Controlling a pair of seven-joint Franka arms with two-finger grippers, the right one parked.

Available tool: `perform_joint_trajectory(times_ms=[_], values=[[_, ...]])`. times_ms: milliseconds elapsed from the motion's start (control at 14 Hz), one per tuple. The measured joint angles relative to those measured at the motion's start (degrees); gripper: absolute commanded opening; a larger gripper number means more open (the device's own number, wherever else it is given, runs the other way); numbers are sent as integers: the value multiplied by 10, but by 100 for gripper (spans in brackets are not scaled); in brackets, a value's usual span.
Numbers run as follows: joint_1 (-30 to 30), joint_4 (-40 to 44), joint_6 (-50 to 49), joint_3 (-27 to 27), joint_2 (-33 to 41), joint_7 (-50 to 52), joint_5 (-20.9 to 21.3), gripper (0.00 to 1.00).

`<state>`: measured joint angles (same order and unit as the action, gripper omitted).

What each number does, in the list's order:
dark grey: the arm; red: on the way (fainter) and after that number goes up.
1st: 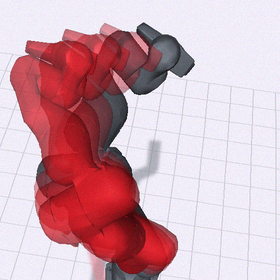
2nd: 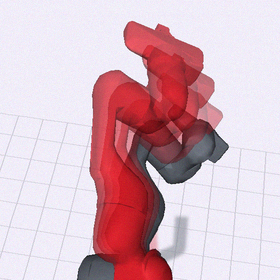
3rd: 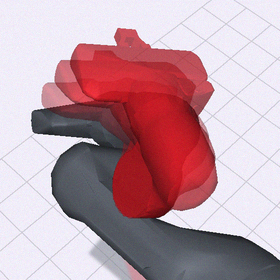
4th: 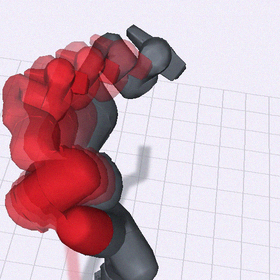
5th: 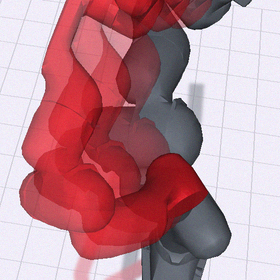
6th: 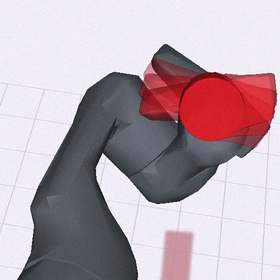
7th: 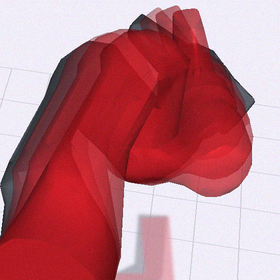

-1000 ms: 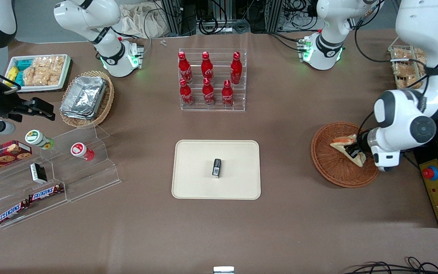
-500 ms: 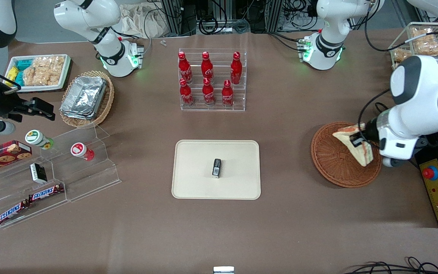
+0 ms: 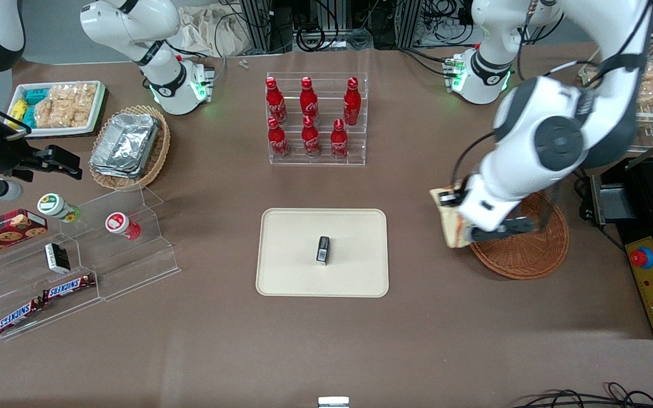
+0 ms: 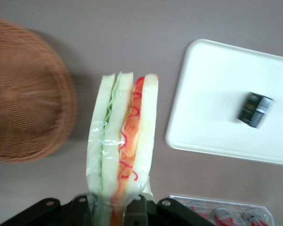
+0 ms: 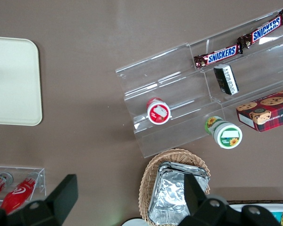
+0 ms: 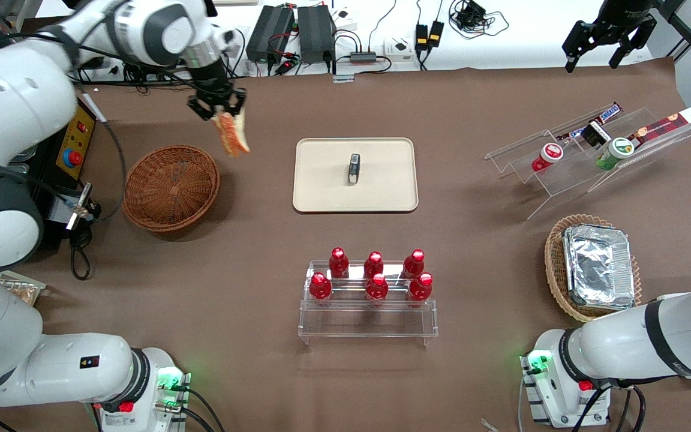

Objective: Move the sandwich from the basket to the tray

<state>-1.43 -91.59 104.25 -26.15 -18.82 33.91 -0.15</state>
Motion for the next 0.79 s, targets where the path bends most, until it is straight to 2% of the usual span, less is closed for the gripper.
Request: perform_joint_trajectory(times_ms=[214,500,571,714,786], values=[[-65,66,48,0,-109,10,29,0],[-99,89,122,0,-209,10,76,0],[-100,90,129,0,-224,10,87,5],[-101,92,139,1,-250,10,96,64],[-101,93,141,1,-261,10,100,100]])
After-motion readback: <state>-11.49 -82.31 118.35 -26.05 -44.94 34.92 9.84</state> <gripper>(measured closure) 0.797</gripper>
